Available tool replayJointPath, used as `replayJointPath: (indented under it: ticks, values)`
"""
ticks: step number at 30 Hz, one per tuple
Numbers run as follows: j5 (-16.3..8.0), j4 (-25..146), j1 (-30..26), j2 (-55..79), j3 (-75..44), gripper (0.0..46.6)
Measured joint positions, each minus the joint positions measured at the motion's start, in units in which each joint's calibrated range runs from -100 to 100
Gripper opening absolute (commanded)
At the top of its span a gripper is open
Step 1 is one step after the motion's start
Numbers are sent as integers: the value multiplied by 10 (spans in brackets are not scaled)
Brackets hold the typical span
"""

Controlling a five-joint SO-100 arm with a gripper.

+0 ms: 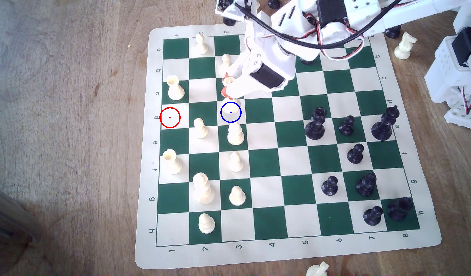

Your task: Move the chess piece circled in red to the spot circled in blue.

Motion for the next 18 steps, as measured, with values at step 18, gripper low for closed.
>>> replayJointPath:
  ticks: [18]
  values:
    - [0, -25, -2, 46, -1, 23]
